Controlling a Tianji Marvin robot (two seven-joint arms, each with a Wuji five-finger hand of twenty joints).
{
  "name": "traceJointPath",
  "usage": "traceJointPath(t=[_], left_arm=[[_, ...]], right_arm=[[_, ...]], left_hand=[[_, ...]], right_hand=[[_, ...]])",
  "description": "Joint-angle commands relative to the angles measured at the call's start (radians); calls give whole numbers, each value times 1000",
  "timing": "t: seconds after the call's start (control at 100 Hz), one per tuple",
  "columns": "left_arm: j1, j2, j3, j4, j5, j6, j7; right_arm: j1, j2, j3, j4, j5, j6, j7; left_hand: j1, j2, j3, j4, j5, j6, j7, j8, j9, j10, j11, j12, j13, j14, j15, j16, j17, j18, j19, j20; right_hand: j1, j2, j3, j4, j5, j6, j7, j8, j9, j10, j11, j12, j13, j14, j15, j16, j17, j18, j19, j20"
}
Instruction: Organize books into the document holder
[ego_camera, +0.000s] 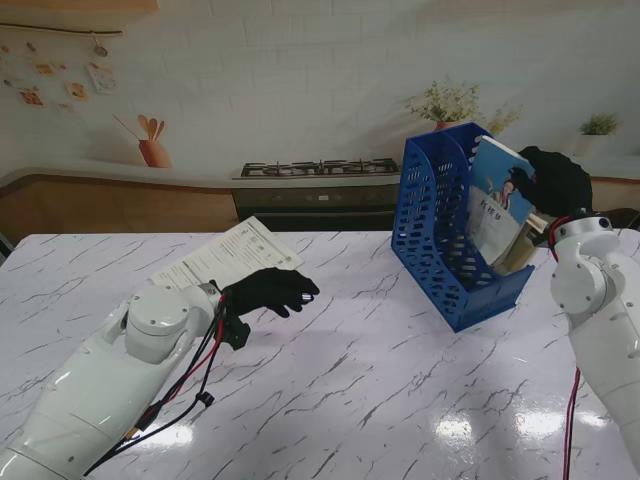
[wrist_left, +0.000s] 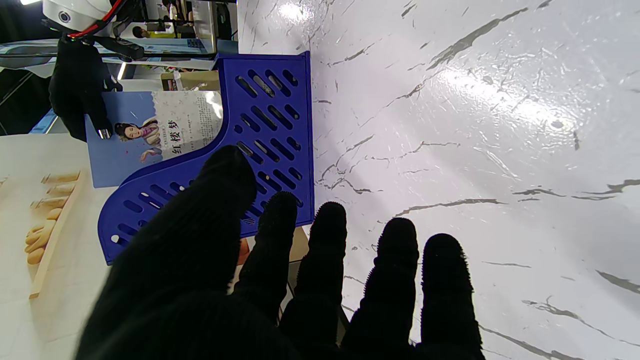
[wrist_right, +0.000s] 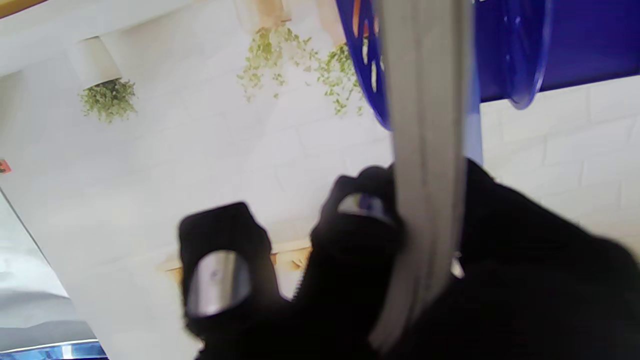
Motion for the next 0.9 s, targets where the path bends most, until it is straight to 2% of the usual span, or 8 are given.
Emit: traceJointPath(t=[0.0,0.27,0.46,0.54,0.74,0.89], left_arm=[[-4,-6,4,5,-7,-19,-6],[-1,-5,5,6,-7,-19,-10],[2,-2,2,6,-4,-18,-18],[4,-1,0,2,-2,-15,-16],[3,-2,3,1,-2,-14,-13],[2,-2,3,3,-1,-17,-14]], right_arm=[[12,3,-3,-3,-13,-15,-9],[29,-2,-28,12,-3,-13,-27],[7,3,-50,58,-5,-28,-19],[0,4,-58,72,-1,-28,-16],[-20,0,-73,75,17,-15,-8],[-42,-1,-79,62,19,-5,-1]], left_hand=[[1,3,11,29,10,-30,8,16,17,-26,17,11,21,-16,20,14,-8,-15,-18,-7],[4,2,11,30,11,-30,9,16,17,-28,17,10,20,-16,18,13,-9,-16,-19,-7],[3,2,12,30,12,-28,10,16,17,-27,18,11,20,-18,19,13,-9,-16,-18,-7],[3,3,12,30,12,-29,10,16,19,-28,19,11,20,-18,19,13,-9,-17,-18,-7],[3,4,12,30,13,-28,12,17,21,-27,20,11,22,-18,21,14,-8,-17,-17,-7],[2,5,11,30,13,-27,12,17,20,-27,20,12,22,-17,21,14,-9,-17,-16,-6]], right_hand=[[246,177,161,37,65,-483,591,71,-31,-138,9,13,-6,-105,-1,12,19,-335,22,19],[246,172,167,35,69,-479,591,67,-32,-131,11,9,-5,-94,-2,11,19,-322,23,20],[244,169,167,33,69,-479,590,65,-33,-128,6,5,-9,-86,-4,9,17,-311,17,16],[244,166,166,32,61,-472,577,59,-37,-125,-1,0,-17,-68,-4,9,-2,-288,21,19],[242,158,165,31,48,-463,547,44,-43,-119,-16,-13,-30,-50,-10,8,-28,-282,36,18],[216,131,175,42,43,-435,433,-34,-25,-109,-85,-88,-71,-20,-41,2,-75,-291,74,10]])
